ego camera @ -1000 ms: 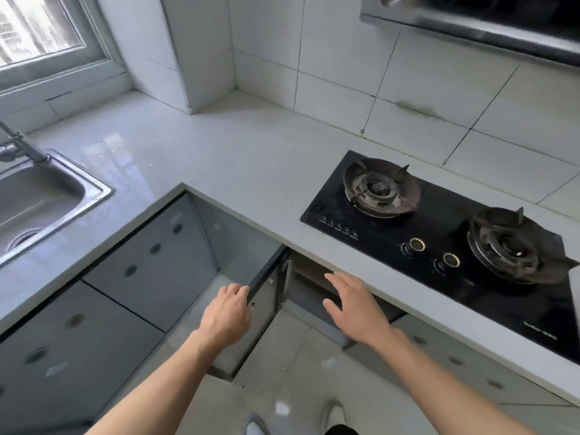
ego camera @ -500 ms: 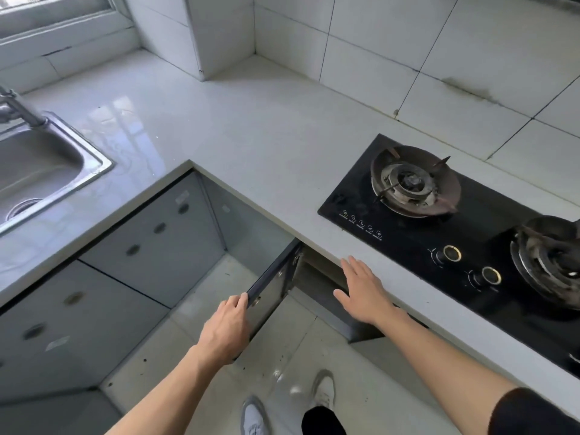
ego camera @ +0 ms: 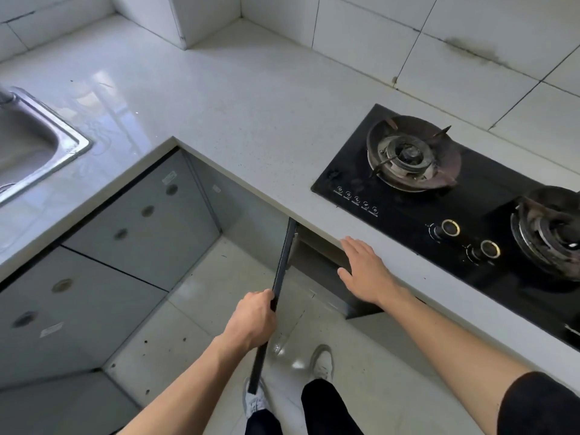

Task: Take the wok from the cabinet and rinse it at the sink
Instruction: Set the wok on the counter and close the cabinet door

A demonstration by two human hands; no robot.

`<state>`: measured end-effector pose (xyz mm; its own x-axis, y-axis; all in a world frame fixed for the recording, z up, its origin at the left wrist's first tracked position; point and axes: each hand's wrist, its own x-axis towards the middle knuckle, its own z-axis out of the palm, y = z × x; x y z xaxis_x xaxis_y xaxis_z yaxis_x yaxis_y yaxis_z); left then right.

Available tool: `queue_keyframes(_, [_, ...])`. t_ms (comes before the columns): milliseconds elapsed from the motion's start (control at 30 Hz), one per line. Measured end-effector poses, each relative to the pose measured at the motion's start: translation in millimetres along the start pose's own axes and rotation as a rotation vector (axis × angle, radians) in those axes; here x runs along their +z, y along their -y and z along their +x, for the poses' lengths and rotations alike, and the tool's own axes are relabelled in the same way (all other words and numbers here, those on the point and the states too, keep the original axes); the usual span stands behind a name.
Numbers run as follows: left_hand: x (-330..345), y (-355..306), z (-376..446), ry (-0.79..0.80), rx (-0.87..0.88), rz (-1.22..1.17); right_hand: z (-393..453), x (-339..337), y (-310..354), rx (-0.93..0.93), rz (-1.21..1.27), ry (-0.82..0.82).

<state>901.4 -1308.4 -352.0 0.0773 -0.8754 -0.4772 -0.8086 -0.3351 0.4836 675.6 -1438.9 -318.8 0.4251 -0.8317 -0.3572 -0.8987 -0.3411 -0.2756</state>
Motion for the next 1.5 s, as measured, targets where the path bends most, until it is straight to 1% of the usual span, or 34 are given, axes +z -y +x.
queue_keyframes(100, [19,-23,0,0.042,0.072,-0.050,-13,0,-14,0.044,0.019,-0.047])
queue_keyframes(233, [52,-52,2,0.064,0.270,0.068,-38,3,-42,0.147,0.032,-0.096])
queue_keyframes(300, [64,-64,4,0.016,0.350,0.160,-49,4,-57,0.161,0.043,-0.116])
queue_keyframes(400, [77,-79,10,-0.074,0.412,0.256,-60,6,-78,0.160,0.087,-0.145])
queue_keyframes(500, [81,-95,21,-0.089,0.484,0.336,-61,6,-95,0.111,0.102,-0.167])
queue_keyframes(633, [77,-114,34,-0.052,0.416,0.315,-60,5,-104,0.081,0.124,-0.166])
queue_keyframes(767, [78,-128,42,0.030,0.405,0.298,-64,5,-107,0.047,0.135,-0.184])
queue_keyframes(867, [85,-142,48,0.086,0.357,0.239,-69,5,-110,0.044,0.122,-0.215])
queue_keyframes(900, [89,-146,48,0.083,0.340,0.237,-72,6,-112,0.055,0.113,-0.223])
queue_keyframes(1000, [101,-150,44,0.011,0.292,0.253,-81,9,-116,0.068,0.094,-0.246])
queue_keyframes(1167, [109,-145,49,-0.006,0.317,0.256,-79,7,-123,0.078,0.128,-0.261])
queue_keyframes(1267, [111,-145,52,-0.018,0.340,0.251,-79,4,-128,0.084,0.152,-0.243])
queue_keyframes(1500, [125,-148,60,-0.079,0.342,0.390,-80,2,-134,0.069,0.177,-0.204])
